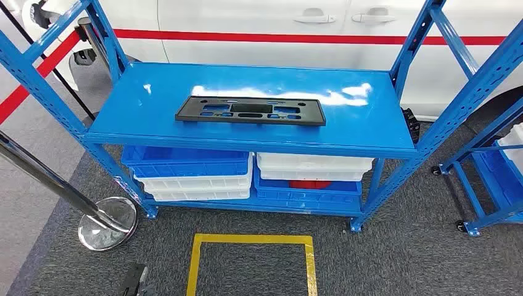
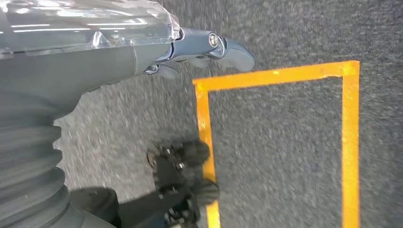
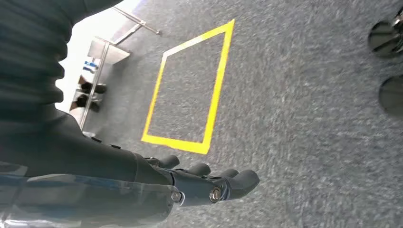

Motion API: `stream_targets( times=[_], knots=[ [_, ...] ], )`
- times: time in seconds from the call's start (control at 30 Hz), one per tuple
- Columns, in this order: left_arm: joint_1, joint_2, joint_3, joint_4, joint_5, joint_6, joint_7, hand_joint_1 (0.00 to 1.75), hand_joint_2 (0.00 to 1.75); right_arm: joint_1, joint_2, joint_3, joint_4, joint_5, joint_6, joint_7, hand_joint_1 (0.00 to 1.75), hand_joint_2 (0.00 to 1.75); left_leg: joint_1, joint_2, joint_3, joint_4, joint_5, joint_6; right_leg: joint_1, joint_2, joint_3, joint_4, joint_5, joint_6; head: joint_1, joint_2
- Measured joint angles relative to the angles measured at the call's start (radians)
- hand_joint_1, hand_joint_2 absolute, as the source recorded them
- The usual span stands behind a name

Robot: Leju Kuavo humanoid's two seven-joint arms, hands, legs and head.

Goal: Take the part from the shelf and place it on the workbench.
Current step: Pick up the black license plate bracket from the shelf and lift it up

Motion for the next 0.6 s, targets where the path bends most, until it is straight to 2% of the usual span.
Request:
stream_targets(
  times=[0.07, 0.13, 0.17, 0.2, 0.23, 0.27, 0.3, 0.33, 0.4, 0.47, 0.5, 0.53, 0.6],
  knots=[
    [-0.002, -0.003, 0.017, 0.006, -0.028, 0.002, 0.000, 0.00, 1.75, -0.008, 0.001, 0.003, 0.001, 0.000, -0.006, -0.004, 0.00, 1.75, 0.005, 0.002, -0.033, 0.070, -0.038, -0.006, 0.000, -0.001, 0.000, 0.000, 0.000, -0.002, 0.000, 0.000],
    [-0.003, -0.009, 0.051, 0.019, -0.085, 0.007, 0.000, 0.00, 1.75, -0.025, 0.003, 0.009, 0.003, 0.000, -0.018, -0.009, 0.00, 1.75, 0.013, 0.005, -0.095, 0.201, -0.096, -0.017, 0.000, -0.001, -0.001, 0.000, -0.001, -0.004, 0.000, 0.000],
    [-0.002, -0.013, 0.071, 0.027, -0.117, 0.010, -0.001, 0.00, 1.75, -0.033, 0.005, 0.013, 0.004, 0.000, -0.026, -0.010, 0.00, 1.75, 0.016, 0.006, -0.114, 0.237, -0.101, -0.021, 0.000, -0.001, 0.000, 0.000, -0.001, -0.004, 0.000, 0.000],
    [-0.002, -0.015, 0.090, 0.035, -0.147, 0.014, -0.003, 0.00, 1.75, -0.042, 0.007, 0.017, 0.004, 0.000, -0.033, -0.012, 0.00, 1.31, 0.019, 0.007, -0.115, 0.237, -0.087, -0.024, 0.000, -0.001, 0.001, 0.001, -0.002, -0.003, 0.000, 0.000],
    [-0.003, -0.018, 0.109, 0.043, -0.179, 0.018, -0.005, 0.00, 1.75, -0.051, 0.009, 0.021, 0.004, 0.000, -0.042, -0.015, 0.00, 0.87, 0.023, 0.009, -0.098, 0.196, -0.055, -0.026, -0.001, -0.001, 0.003, 0.001, -0.004, -0.001, 0.000, 0.000],
    [-0.004, -0.021, 0.128, 0.051, -0.210, 0.021, -0.007, 0.00, 1.75, -0.060, 0.011, 0.026, 0.004, 0.001, -0.051, -0.018, 0.00, 0.44, 0.026, 0.011, -0.067, 0.128, -0.014, -0.028, -0.002, -0.001, 0.006, 0.002, -0.006, 0.002, 0.000, 0.000],
    [-0.006, -0.024, 0.147, 0.060, -0.240, 0.023, -0.009, 0.00, 1.31, -0.070, 0.013, 0.032, 0.004, 0.003, -0.060, -0.021, 0.00, 0.00, 0.026, 0.013, -0.036, 0.058, 0.014, -0.027, -0.001, -0.001, 0.009, 0.004, -0.008, 0.007, 0.000, 0.000],
    [-0.008, -0.028, 0.166, 0.069, -0.268, 0.025, -0.012, 0.00, 0.87, -0.080, 0.014, 0.038, 0.004, 0.005, -0.070, -0.024, 0.00, 0.00, 0.026, 0.014, -0.012, 0.005, 0.033, -0.023, 0.000, -0.001, 0.010, 0.005, -0.010, 0.013, 0.000, 0.000],
    [-0.012, -0.038, 0.209, 0.089, -0.323, 0.025, -0.018, 0.00, 0.00, -0.100, 0.015, 0.051, 0.004, 0.013, -0.090, -0.028, 0.00, 0.00, 0.021, 0.013, 0.001, -0.034, 0.037, -0.009, 0.002, -0.001, 0.009, 0.007, -0.011, 0.025, 0.000, 0.000],
    [-0.013, -0.047, 0.253, 0.109, -0.376, 0.022, -0.025, 0.00, 0.00, -0.121, 0.015, 0.064, 0.004, 0.022, -0.109, -0.034, 0.00, 0.00, 0.020, 0.012, 0.000, -0.037, 0.042, 0.008, 0.000, -0.001, 0.008, 0.009, -0.012, 0.037, 0.000, 0.000],
    [-0.013, -0.052, 0.275, 0.118, -0.402, 0.020, -0.030, 0.00, 0.00, -0.131, 0.015, 0.071, 0.004, 0.027, -0.118, -0.038, 0.00, 0.00, 0.020, 0.012, 0.001, -0.040, 0.045, 0.016, -0.002, 0.000, 0.003, 0.021, -0.022, 0.043, 0.000, 0.000],
    [-0.015, -0.056, 0.297, 0.127, -0.428, 0.018, -0.035, 0.00, 0.00, -0.141, 0.015, 0.079, 0.004, 0.033, -0.127, -0.042, 0.00, 0.00, 0.021, 0.013, 0.001, -0.043, 0.048, 0.024, -0.003, 0.001, -0.011, 0.052, -0.043, 0.046, 0.000, 0.000],
    [-0.017, -0.063, 0.334, 0.142, -0.478, 0.015, -0.045, 0.00, 0.00, -0.159, 0.015, 0.095, 0.004, 0.047, -0.140, -0.046, 0.00, 0.00, 0.019, 0.013, -0.001, -0.044, 0.050, 0.033, -0.005, 0.003, -0.069, 0.176, -0.110, 0.050, 0.000, 0.000]
  ],
)
